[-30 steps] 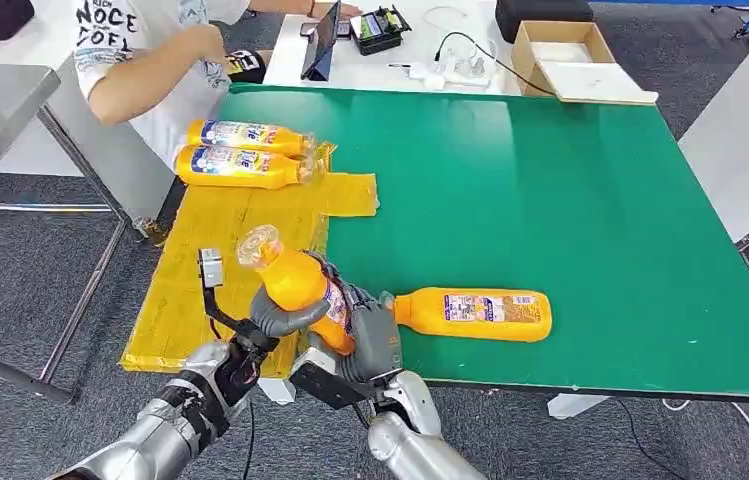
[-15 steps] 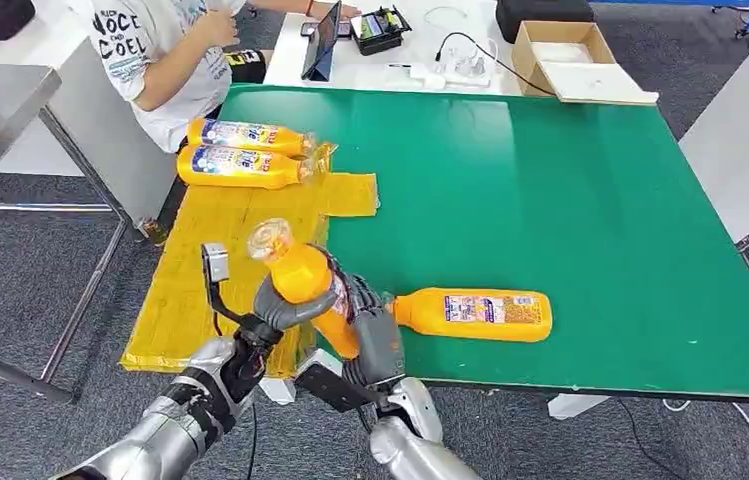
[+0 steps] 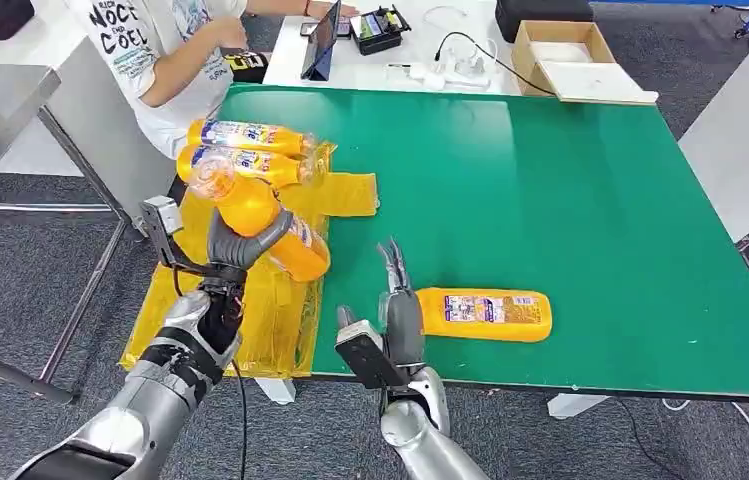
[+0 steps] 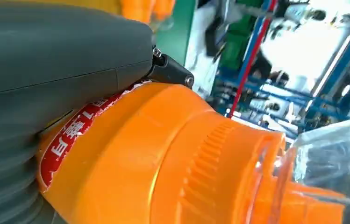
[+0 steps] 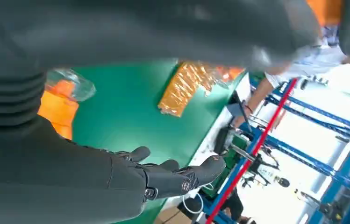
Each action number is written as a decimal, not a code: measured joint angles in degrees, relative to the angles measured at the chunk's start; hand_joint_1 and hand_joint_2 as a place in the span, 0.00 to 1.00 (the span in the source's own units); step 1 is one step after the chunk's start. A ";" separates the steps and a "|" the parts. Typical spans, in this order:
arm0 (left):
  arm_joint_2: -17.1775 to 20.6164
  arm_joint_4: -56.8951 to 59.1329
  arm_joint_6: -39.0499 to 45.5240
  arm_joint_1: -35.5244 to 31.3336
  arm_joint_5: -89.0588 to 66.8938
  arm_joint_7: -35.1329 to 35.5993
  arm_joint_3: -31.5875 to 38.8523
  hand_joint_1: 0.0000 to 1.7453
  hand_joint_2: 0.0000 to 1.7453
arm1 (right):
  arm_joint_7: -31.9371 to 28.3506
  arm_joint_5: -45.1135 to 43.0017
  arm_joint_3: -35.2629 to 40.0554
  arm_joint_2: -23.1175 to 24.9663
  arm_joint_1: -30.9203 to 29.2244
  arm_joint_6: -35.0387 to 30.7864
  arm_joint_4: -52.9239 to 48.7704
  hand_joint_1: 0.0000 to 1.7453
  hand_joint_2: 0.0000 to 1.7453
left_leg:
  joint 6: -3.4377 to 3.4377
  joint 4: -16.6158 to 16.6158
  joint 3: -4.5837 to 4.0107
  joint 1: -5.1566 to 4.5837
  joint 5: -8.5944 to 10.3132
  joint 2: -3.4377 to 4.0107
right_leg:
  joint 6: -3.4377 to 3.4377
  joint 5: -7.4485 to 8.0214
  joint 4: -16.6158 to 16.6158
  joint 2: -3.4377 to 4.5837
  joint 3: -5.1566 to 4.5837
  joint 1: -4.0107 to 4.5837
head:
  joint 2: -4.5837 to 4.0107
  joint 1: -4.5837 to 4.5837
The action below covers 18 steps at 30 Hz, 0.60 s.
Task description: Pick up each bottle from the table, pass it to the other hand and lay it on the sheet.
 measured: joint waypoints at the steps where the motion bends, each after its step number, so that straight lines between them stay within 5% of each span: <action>1: 0.00 -0.24 1.97 -0.02 -2.06 -0.55 0.24 1.00 1.00 | -0.46 -0.60 -0.13 -0.07 0.37 -0.24 -0.97 0.00 0.00 | 0.00 0.00 0.00 0.00 0.00 0.00 | 0.00 0.00 0.00 0.00 0.00 0.00 | 0.00 0.00; 8: 1.23 -0.55 36.96 -1.51 -43.63 -1.17 0.02 1.00 1.00 | -3.04 -6.72 -1.44 -1.53 4.61 -1.51 -17.37 0.00 0.00 | 0.00 0.00 -0.02 0.00 0.00 -0.01 | 0.00 0.00 0.00 0.00 -0.02 0.00 | 0.00 0.00; 18: 5.58 13.78 39.20 -8.58 -72.15 10.92 -5.12 1.00 1.00 | -3.15 -8.24 -1.49 -3.56 6.11 -0.70 -32.22 0.00 0.00 | -0.02 0.00 0.00 0.00 0.03 0.03 | -0.01 0.02 0.01 0.02 -0.02 0.00 | 0.00 0.00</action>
